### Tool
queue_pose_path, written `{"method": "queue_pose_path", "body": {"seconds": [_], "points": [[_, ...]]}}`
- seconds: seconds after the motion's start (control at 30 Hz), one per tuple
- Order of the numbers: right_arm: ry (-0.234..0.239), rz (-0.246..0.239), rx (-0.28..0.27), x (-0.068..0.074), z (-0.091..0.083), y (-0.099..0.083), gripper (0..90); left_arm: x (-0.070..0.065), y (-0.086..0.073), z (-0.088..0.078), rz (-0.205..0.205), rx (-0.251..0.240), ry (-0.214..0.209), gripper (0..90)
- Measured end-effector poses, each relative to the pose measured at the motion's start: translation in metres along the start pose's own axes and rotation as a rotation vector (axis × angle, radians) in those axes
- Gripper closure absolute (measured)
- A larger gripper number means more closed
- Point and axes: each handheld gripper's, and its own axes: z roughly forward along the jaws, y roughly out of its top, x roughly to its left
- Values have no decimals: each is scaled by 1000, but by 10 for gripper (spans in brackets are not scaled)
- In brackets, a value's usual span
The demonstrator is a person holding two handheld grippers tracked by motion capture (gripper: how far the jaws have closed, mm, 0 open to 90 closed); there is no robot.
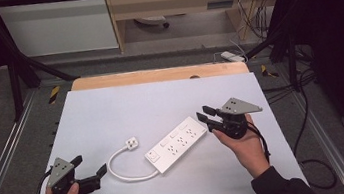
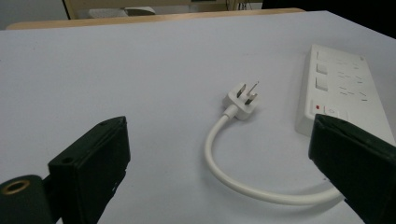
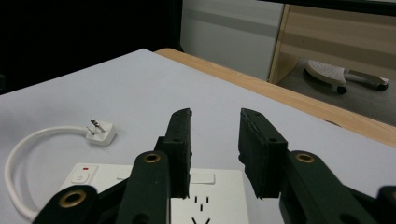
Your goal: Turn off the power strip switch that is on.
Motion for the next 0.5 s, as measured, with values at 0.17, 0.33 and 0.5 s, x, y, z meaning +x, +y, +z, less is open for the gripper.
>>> {"method": "queue_pose_path", "body": {"seconds": [0.17,0.33,0.5], "points": [[15,-1,7,0,6,0,749,0,0,0,2,0,0,54],[25,1,26,-1,15,-1,814,0,0,0,5,3,-3,55],[33,5,39,-1,21,-2,850,0,0,0,6,4,-2,55]]}}
